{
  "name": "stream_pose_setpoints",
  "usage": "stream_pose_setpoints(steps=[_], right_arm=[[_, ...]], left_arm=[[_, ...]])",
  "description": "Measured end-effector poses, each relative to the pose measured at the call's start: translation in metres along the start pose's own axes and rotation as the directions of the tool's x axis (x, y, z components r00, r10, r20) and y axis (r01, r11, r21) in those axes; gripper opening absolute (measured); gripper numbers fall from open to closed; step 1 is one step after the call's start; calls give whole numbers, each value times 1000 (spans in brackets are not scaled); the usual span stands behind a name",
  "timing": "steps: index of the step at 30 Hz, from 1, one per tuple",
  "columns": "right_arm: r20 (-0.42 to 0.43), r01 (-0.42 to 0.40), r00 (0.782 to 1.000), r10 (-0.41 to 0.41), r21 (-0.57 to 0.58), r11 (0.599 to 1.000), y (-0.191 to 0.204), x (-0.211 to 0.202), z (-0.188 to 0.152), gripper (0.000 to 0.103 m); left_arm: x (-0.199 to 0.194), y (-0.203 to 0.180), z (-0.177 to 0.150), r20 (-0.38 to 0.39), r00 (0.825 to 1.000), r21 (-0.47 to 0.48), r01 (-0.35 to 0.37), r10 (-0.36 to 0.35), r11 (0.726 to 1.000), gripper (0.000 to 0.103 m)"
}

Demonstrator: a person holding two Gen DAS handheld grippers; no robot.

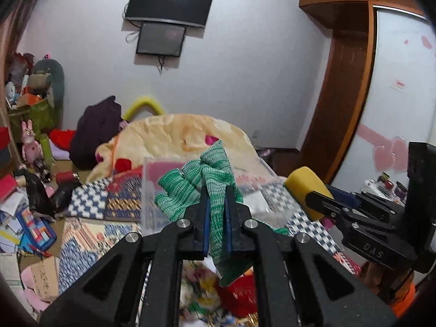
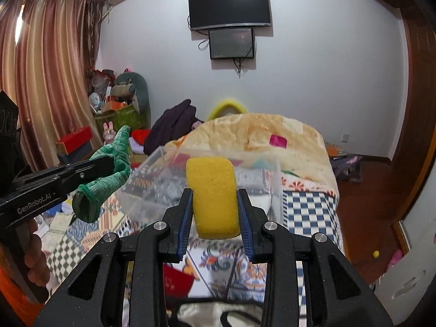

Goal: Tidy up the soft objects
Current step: 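Lower the glove into the clear box with the left gripper while the right gripper releases the sponge there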

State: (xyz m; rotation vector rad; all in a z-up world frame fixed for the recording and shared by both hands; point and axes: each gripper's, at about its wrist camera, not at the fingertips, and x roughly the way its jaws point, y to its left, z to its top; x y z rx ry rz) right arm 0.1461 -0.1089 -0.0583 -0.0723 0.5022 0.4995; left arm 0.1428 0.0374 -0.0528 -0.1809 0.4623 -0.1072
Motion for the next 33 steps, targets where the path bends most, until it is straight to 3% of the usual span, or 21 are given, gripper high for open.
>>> stream_pose_setpoints(steps=[6, 11, 22, 30, 33], right_arm=[[7, -8, 1000, 8, 3, 1000, 0, 15, 15, 29], [-26, -34, 999, 35, 17, 999, -1, 35, 23, 29], [-157, 8, 987, -15, -39, 999, 2, 82, 14, 29], [-229, -2, 973, -1, -14, 1000, -7, 100, 6, 30], [-247, -4, 969, 1, -12, 1000, -8, 102, 4, 31]], left_arm=[[18, 7, 19, 11, 999, 26, -45, 45, 999, 8], [44, 12, 24, -28, 998, 27, -55, 56, 998, 8], [109, 15, 1, -146, 981, 76, -113, 124, 991, 8], [130, 14, -4, -211, 973, 68, -87, 99, 994, 9], [135, 17, -6, -238, 967, 50, -81, 91, 995, 13]])
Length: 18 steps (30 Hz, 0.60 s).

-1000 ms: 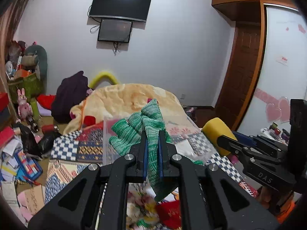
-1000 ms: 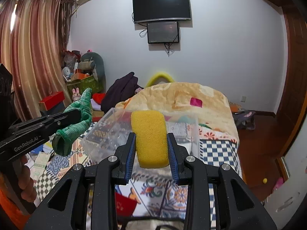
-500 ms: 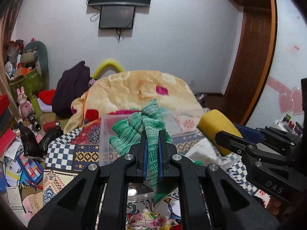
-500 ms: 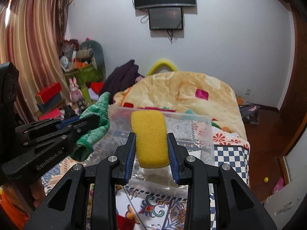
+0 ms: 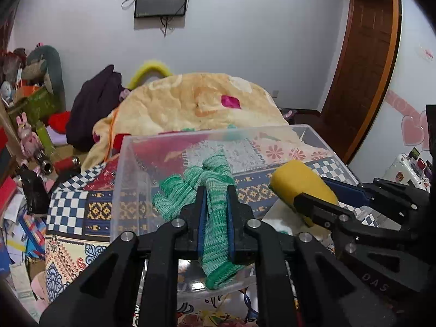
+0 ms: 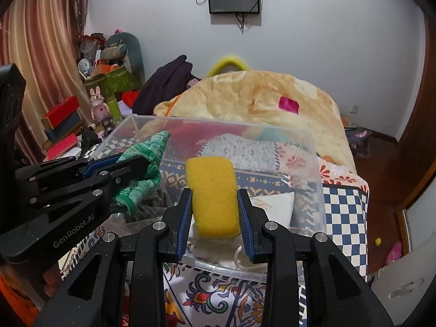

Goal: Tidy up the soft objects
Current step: 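Lower the glove into the clear box with the left gripper while the right gripper releases the sponge there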

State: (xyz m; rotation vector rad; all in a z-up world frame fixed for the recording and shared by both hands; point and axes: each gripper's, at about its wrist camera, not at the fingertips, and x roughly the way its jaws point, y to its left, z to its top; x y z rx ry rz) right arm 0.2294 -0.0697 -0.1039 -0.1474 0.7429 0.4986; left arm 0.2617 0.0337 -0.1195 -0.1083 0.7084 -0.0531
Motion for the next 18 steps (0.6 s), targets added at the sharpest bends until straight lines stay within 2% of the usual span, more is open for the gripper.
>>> stream_pose_setpoints(steps=[2, 4, 6, 10, 18], right_arm=[[-10, 0, 1000, 0, -7, 1000, 0, 0, -2, 35], [-4, 11, 1000, -11, -13, 1000, 1, -2, -3, 50], [9, 22, 1000, -22, -12, 1000, 0, -4, -2, 57], [27, 19, 999, -19, 2, 1000, -4, -12, 2, 58], [110, 56, 993, -52, -35, 998, 3, -47, 2, 61]], left_arm=[[3, 2, -2, -25, 1000, -14, 2, -2, 1000, 21], [3, 5, -4, -38, 999, -38, 25, -26, 999, 39], [-1, 5, -6, -26, 999, -49, 26, -28, 998, 44], [-14, 3, -5, -5, 999, -41, 40, -40, 998, 48], [-61, -5, 1, 93, 995, 4, 43, -43, 999, 56]])
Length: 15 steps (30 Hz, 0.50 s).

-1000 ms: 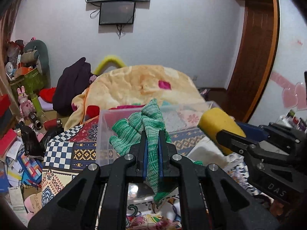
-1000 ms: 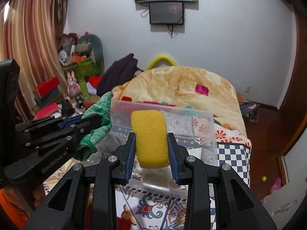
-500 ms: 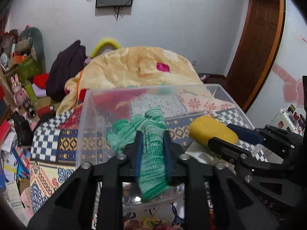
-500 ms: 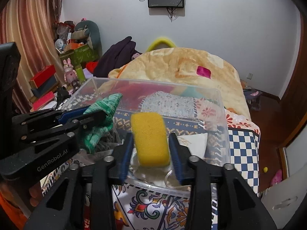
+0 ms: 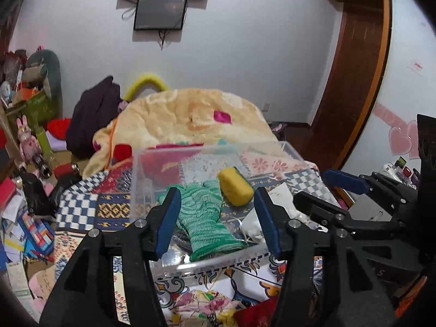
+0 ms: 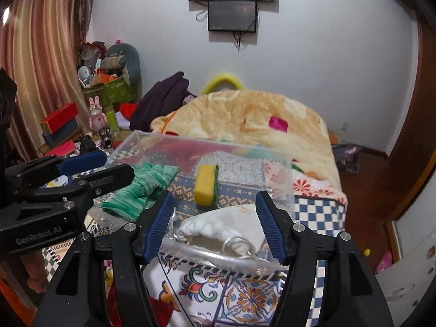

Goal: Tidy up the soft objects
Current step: 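Lower the glove into the clear box with the left gripper while the right gripper releases the sponge there, then grasp the yellow floral cloth with the left gripper while the right gripper grasps the black handbag strap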

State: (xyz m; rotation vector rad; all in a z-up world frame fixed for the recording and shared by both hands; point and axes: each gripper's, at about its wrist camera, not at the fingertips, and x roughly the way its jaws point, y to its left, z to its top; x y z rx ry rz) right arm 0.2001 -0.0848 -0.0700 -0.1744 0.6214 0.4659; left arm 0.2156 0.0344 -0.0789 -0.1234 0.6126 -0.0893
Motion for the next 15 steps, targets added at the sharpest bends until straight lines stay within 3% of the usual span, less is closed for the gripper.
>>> stream_pose_setpoints(steps=[9, 15], right_arm=[[99, 4, 995, -2, -22, 1000, 0, -48, -16, 78], [78, -29, 997, 28, 17, 999, -5, -59, -43, 82]], left_arm=[[-53, -9, -20, 79, 997, 60, -21, 16, 998, 71], [-65, -5, -48, 41, 999, 65, -28, 26, 997, 71]])
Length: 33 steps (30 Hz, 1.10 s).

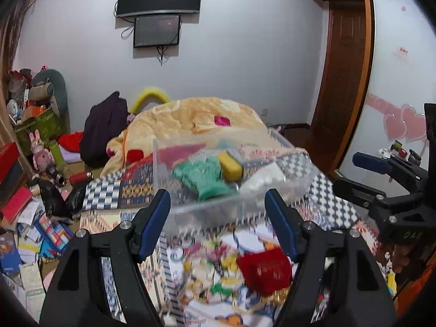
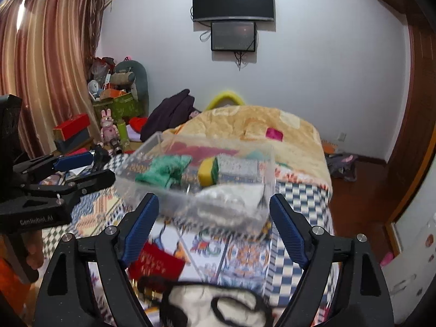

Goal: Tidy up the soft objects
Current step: 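Grasp the yellow floral cloth with the left gripper while the right gripper grasps the black handbag strap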

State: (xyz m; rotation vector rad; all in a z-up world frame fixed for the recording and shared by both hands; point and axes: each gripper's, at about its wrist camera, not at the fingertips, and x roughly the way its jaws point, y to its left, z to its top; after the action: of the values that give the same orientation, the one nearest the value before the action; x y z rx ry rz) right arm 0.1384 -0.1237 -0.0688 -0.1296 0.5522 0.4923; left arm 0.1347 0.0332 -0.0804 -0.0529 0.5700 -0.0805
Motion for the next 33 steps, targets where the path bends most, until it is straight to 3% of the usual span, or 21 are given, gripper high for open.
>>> stream_pose_setpoints(steps=[5, 7, 14, 21, 23, 25, 29, 33], right_arm=[[-70, 9, 998, -9, 0, 1000, 0, 2, -30, 89], [-97, 25, 995, -25, 0, 1000, 1, 4, -43, 103], [-201, 24, 979, -18, 24, 999, 5, 12, -77, 103], [-253, 10, 968, 0, 40, 999, 7, 16, -103, 103], [-272, 17, 962, -11, 21, 1000, 8, 20, -106, 95], [-293, 5, 956, 2, 21, 1000, 9, 23, -109, 77], [-269, 27, 963, -24, 9, 1000, 8, 19, -110, 61], [-254, 21, 967, -12, 33, 999, 4, 16, -108, 37]], left_arm=[[1, 7, -27, -60, 998, -11, -18, 17, 1000, 72], [4, 12, -39, -86, 996, -20, -34, 32, 999, 71], [16, 34, -77, -174, 983, -93, -73, 56, 993, 71], [31, 36, -94, -219, 975, -97, -67, 44, 993, 47], [36, 32, -96, -224, 974, -91, -68, 46, 993, 44], [40, 31, -96, -223, 974, -100, -56, 33, 993, 43], [46, 27, -96, -226, 974, -97, -46, 23, 994, 33], [49, 23, -97, -213, 977, -97, -36, 14, 995, 25]])
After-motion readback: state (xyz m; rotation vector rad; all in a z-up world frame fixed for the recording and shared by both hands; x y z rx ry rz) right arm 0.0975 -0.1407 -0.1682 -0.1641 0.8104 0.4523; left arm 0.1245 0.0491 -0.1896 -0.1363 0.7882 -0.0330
